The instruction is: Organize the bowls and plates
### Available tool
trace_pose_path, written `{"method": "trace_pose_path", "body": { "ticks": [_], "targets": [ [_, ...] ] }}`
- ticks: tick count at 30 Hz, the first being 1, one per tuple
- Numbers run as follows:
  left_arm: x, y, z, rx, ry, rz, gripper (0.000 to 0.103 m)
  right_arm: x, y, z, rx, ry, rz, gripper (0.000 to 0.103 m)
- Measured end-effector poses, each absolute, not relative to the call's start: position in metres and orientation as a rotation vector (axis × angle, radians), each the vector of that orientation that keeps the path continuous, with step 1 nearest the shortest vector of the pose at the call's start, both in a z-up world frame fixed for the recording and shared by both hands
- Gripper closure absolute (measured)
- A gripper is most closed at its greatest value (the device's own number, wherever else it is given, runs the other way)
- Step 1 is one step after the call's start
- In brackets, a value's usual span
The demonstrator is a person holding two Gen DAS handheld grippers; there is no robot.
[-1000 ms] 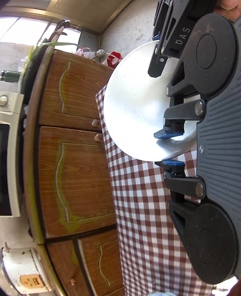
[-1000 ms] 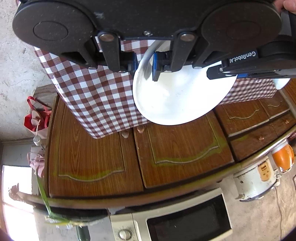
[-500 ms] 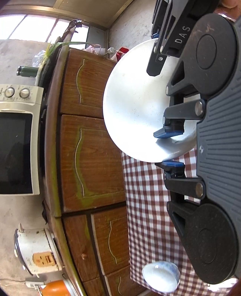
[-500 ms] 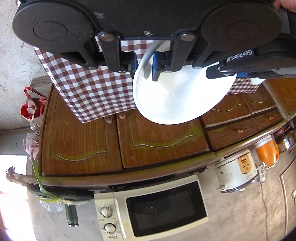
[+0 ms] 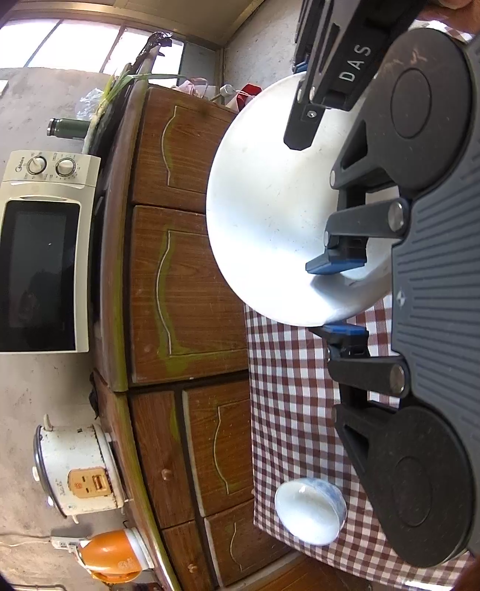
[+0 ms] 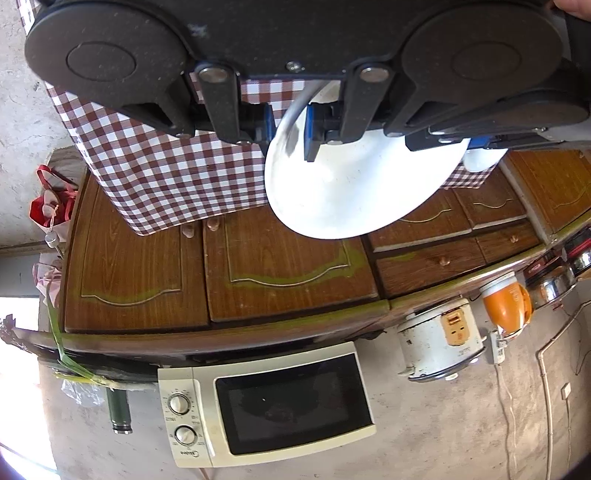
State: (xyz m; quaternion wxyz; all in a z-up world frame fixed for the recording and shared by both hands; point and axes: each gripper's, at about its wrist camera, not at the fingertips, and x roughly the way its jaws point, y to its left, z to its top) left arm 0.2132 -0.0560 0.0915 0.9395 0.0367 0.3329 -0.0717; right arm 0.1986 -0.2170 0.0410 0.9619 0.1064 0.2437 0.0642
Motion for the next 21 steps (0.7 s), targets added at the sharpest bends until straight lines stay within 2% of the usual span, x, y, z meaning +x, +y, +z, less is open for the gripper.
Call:
{"method": "trace_pose_path", "body": {
  "ticks": [21],
  "targets": [
    [0.179,-0.017,0.105,0.072,0.657,-0.082,0.074,0.167,-0.168,0.057,0.184,0.484,0.172,0.082]
  ]
}}
